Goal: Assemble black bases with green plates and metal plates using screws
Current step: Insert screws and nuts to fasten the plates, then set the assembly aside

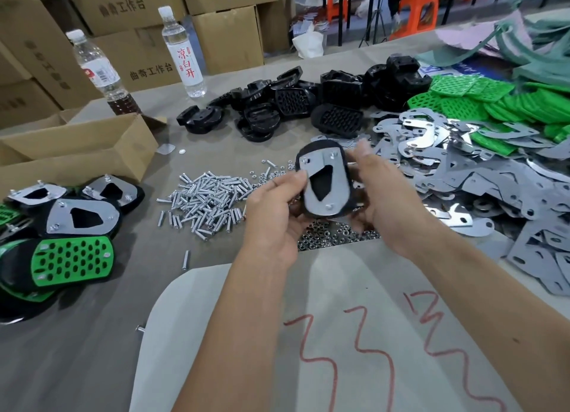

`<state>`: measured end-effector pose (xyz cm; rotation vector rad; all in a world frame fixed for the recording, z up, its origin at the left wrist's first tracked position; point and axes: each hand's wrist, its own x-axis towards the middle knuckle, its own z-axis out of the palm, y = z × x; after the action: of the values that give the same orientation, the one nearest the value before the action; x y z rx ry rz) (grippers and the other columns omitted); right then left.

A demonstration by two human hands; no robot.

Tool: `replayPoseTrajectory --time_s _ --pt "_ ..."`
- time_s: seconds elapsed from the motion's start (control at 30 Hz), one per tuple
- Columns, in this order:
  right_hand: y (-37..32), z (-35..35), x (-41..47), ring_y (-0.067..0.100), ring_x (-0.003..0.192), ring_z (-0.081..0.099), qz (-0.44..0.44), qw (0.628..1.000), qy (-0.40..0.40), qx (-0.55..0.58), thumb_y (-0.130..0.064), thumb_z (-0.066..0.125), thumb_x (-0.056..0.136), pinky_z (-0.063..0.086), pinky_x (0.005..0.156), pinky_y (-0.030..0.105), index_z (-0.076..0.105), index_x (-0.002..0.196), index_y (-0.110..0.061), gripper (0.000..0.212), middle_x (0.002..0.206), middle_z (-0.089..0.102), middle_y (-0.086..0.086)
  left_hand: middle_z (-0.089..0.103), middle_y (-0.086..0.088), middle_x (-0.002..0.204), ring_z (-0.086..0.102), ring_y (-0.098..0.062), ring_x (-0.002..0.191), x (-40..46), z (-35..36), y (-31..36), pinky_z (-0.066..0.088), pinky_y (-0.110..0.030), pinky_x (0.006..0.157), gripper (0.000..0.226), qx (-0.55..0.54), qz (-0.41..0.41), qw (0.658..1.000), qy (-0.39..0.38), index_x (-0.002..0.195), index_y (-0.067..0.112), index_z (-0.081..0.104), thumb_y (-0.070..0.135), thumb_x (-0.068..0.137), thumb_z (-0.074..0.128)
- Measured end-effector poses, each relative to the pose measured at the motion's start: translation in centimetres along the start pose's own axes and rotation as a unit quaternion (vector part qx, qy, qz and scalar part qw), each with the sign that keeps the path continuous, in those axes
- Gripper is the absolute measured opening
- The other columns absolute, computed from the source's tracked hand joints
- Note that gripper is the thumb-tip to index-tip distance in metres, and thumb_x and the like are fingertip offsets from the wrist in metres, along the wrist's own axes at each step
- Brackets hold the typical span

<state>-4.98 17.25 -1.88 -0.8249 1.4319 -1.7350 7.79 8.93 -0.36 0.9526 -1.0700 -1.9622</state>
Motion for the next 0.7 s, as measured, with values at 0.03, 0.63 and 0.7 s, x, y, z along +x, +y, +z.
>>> replayPoseTrajectory --time_s 0.03,0.63,0.7 --pt "0.1 0.3 -0.2 0.016 0.051 0.056 0.01 1.0 -0.024 -0.007 -0.065 0.056 0.093 0.039 0.041 0.026 0.073 0.106 -0.027 0.044 0.084 0.071 0.001 0.074 -0.007 0.081 0.067 -0.017 0.064 -0.2 0.3 -0.1 0.056 -0.032 0.063 0.006 0.016 0.016 1.0 0.001 0.098 0.008 0.067 0.005 0.093 0.068" --pt "0.2 0.2 -0.5 0.015 0.051 0.053 0.001 0.994 -0.084 -0.073 -0.033 0.077 0.083 0.038 0.039 0.022 0.065 0.122 -0.022 0.042 0.084 0.071 0.002 0.069 0.005 0.074 0.065 -0.02 0.072 0.0 -0.5 -0.8 0.052 -0.044 0.073 0.017 0.369 0.378 0.837 0.143 0.077 0.016 0.072 0.028 0.087 0.078" --pt "0.3 0.1 -0.4 0.018 0.053 0.056 0.004 0.992 -0.098 -0.083 -0.028 0.082 0.075 0.04 0.041 0.022 0.062 0.125 -0.022 0.054 0.088 0.072 0.003 0.07 0.005 0.072 0.065 -0.019 0.071 0.1 -0.7 -0.7 0.051 -0.044 0.072 0.017 0.365 0.377 0.838 0.146 0.076 0.015 0.073 0.025 0.087 0.079"
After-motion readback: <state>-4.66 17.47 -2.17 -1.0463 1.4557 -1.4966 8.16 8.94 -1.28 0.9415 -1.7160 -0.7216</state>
